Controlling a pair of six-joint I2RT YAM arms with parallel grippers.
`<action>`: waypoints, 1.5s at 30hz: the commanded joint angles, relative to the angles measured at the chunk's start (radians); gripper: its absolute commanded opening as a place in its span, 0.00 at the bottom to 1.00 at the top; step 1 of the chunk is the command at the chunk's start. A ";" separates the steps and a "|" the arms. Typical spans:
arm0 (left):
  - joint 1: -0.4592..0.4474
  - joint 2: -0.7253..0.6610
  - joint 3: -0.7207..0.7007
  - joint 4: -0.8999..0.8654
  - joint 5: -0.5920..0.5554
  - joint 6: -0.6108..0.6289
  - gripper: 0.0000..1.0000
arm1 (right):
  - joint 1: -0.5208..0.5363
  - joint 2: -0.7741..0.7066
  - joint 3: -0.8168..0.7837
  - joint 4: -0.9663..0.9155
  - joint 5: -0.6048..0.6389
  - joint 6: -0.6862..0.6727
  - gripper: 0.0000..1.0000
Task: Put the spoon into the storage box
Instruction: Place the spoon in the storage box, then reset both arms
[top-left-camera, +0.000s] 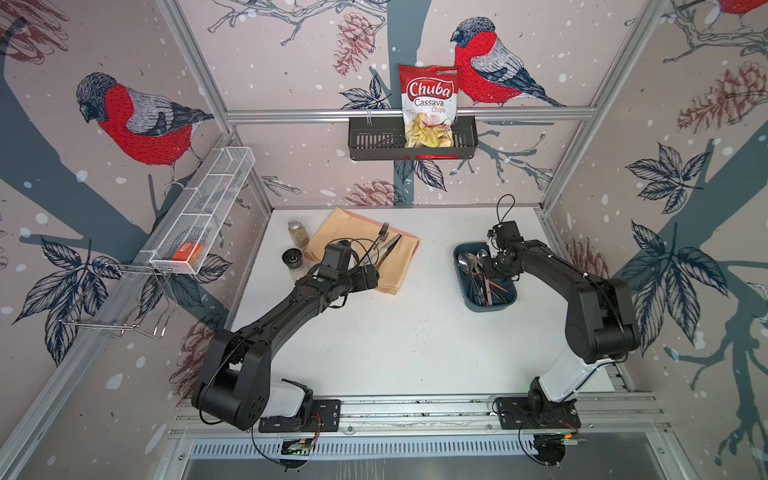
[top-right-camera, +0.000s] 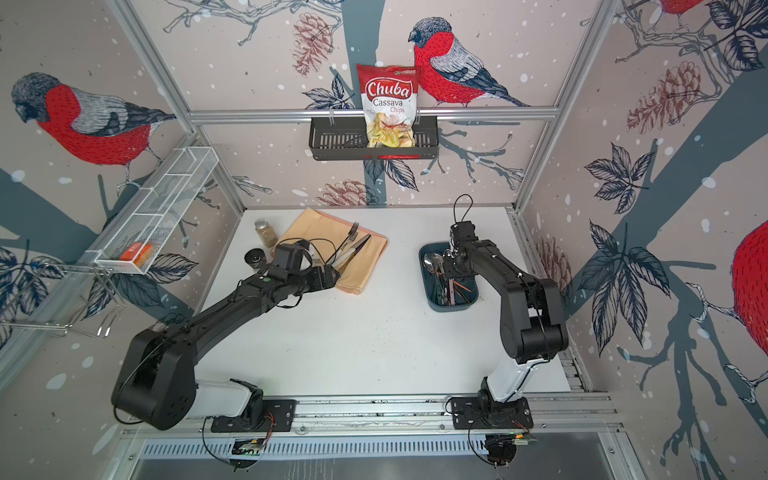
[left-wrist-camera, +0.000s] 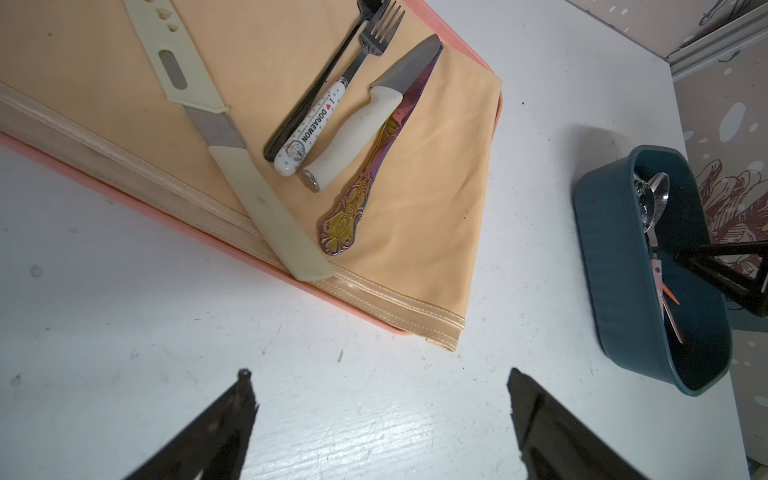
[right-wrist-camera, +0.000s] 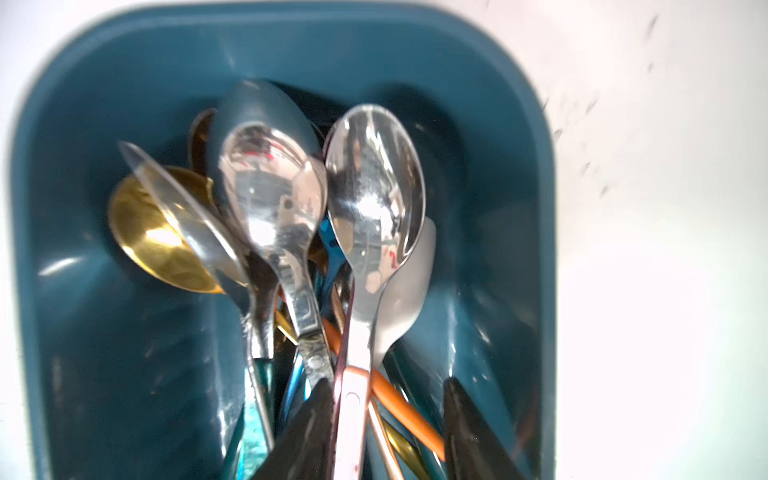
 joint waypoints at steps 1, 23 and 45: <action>-0.002 -0.042 -0.031 0.086 -0.066 0.043 0.97 | 0.002 -0.051 -0.009 0.057 0.059 0.002 0.50; 0.171 -0.065 -0.494 1.097 -0.554 0.425 0.98 | -0.173 -0.247 -0.922 1.686 0.241 0.073 1.00; 0.311 0.187 -0.665 1.599 -0.439 0.462 0.96 | -0.126 -0.147 -0.998 1.930 0.387 0.060 1.00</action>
